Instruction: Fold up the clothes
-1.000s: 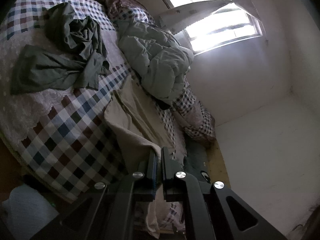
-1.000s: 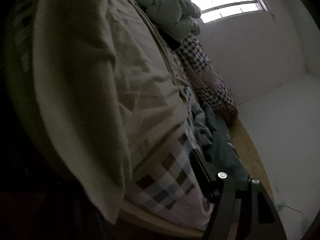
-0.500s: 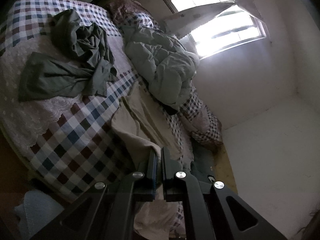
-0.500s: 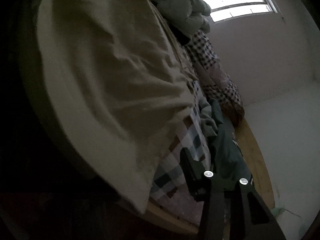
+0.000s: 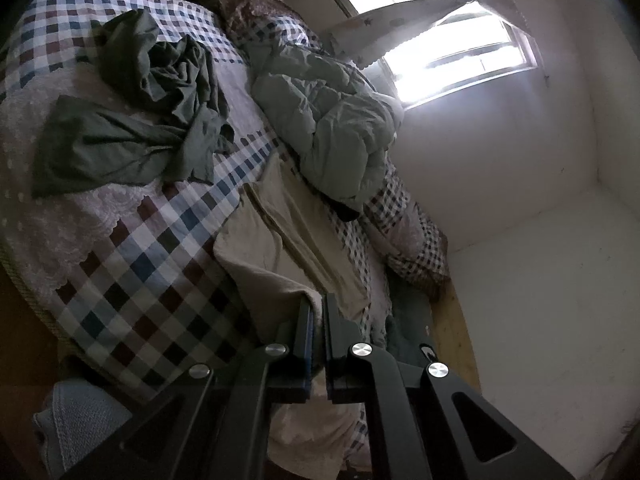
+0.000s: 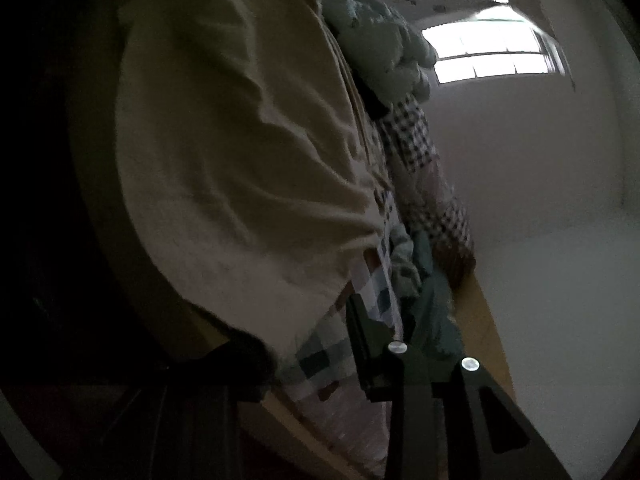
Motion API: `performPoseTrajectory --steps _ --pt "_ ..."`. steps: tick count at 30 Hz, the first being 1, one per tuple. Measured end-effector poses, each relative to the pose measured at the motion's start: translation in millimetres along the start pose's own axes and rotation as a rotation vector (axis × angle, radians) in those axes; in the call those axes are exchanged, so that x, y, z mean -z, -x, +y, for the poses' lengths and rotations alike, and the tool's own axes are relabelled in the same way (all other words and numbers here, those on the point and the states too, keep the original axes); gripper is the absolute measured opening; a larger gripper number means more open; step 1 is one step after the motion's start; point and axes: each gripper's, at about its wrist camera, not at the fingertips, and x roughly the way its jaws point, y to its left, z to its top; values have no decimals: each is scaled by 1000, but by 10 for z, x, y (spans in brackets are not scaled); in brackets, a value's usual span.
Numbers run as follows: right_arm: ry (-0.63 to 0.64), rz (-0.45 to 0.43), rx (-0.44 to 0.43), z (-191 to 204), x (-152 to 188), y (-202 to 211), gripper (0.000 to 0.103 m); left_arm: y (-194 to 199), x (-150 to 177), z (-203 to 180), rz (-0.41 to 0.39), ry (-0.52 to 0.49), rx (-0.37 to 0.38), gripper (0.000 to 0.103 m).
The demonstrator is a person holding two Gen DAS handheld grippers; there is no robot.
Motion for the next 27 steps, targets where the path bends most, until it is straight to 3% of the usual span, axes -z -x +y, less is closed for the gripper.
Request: performPoseTrajectory --steps 6,13,17,20,21,22,27 --pt "103 -46 22 217 -44 37 42 -48 20 9 14 4 -1 3" --pt "216 -62 28 423 -20 -49 44 -80 29 28 22 6 -3 3" --pt "217 -85 -29 412 -36 -38 41 -90 23 32 21 6 -4 3" --pt "198 -73 -62 369 -54 -65 18 -98 28 39 22 5 -5 3" --pt "180 -65 -71 334 -67 -80 5 -99 25 41 23 5 -6 3" --pt "163 -56 -77 292 -77 -98 0 -95 23 46 22 6 -6 3" --pt "28 -27 -87 -122 -88 -120 1 -64 13 64 17 12 -5 3"
